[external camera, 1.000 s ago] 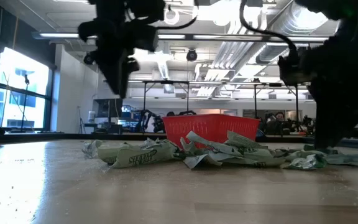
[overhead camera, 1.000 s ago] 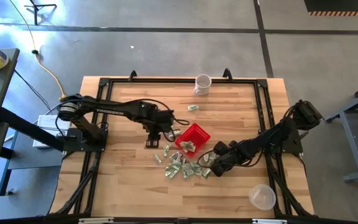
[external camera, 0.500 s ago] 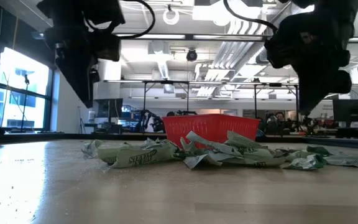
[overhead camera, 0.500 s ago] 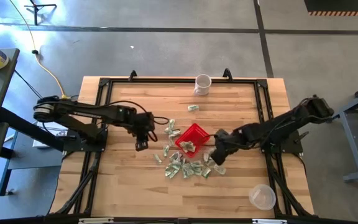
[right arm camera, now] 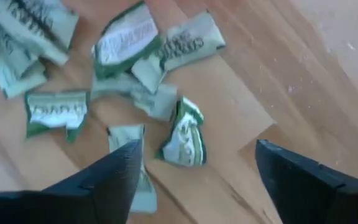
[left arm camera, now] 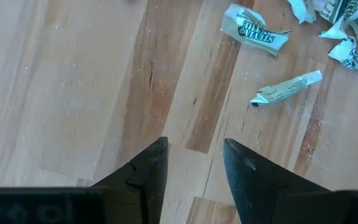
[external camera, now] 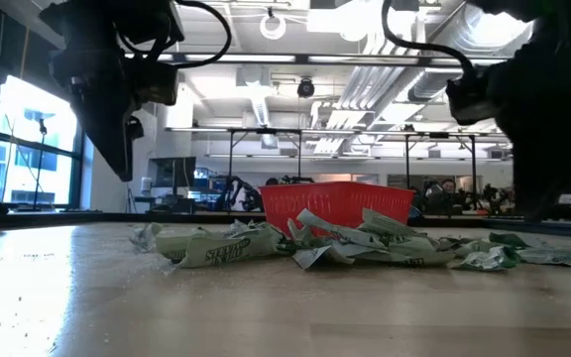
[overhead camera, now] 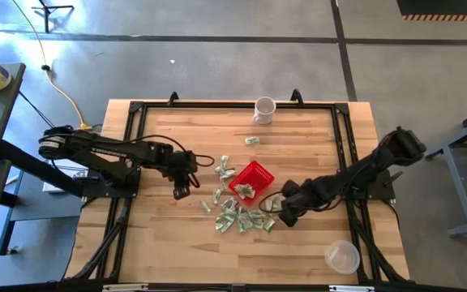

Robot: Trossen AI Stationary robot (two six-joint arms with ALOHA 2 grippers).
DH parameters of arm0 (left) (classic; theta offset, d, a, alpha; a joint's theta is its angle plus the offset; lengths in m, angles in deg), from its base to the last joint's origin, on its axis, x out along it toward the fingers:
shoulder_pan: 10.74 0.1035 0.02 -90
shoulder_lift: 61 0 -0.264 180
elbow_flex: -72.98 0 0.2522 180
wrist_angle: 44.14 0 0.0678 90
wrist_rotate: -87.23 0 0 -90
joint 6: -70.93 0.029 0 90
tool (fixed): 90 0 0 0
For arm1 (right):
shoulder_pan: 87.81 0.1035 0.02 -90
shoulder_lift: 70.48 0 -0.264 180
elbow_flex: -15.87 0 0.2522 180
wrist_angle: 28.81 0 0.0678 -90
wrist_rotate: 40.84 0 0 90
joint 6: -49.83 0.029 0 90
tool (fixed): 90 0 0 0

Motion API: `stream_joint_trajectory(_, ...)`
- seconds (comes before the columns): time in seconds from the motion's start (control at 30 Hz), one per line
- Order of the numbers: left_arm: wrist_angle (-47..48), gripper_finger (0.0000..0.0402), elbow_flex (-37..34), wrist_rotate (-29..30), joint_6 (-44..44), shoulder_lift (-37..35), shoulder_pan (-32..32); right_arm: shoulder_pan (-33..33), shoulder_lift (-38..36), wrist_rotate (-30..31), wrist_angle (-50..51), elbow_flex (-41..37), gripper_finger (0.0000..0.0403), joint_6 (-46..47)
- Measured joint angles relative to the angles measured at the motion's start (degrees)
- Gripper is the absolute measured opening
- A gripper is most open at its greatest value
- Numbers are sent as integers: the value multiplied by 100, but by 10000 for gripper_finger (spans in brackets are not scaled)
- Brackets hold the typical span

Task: Pick and place items into bin
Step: Put the green truvia packet into the red bin

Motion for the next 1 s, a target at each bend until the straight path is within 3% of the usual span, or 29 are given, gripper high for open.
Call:
stream_joint_trajectory(0.17, -12, 189, -3, 2, -2, 0, 13, -138, 379, -147, -346, 0, 293, -33)
stream_joint_trajectory(0.3, 12, 189, -3, 4, -2, 0, 11, -134, 755, -223, -313, 33, 244, -50)
stream_joint_trajectory(0.4, 82, 189, -3, 3, -2, 0, 11, -148, 856, -382, -99, 39, 172, -66)
stream_joint_trajectory(0.53, 123, 189, -3, 4, 26, 0, 13, -238, 636, -614, 240, 18, 32, -55)
stream_joint_trajectory(0.57, 122, 189, -3, 4, 61, 0, 13, -300, 508, -669, 328, 4, 19, -77)
stream_joint_trajectory(0.7, 98, 189, -3, 28, 116, 0, 13, -812, -170, -467, 332, 309, 20, -223)
stream_joint_trajectory(0.83, 33, 189, -3, 48, 129, 0, 13, -1484, -615, -267, 53, 827, 9, -1152)
stream_joint_trajectory(1.0, -111, 189, -3, 50, 127, 0, 13, -2269, -73, -1127, -666, 1230, 17, -1988)
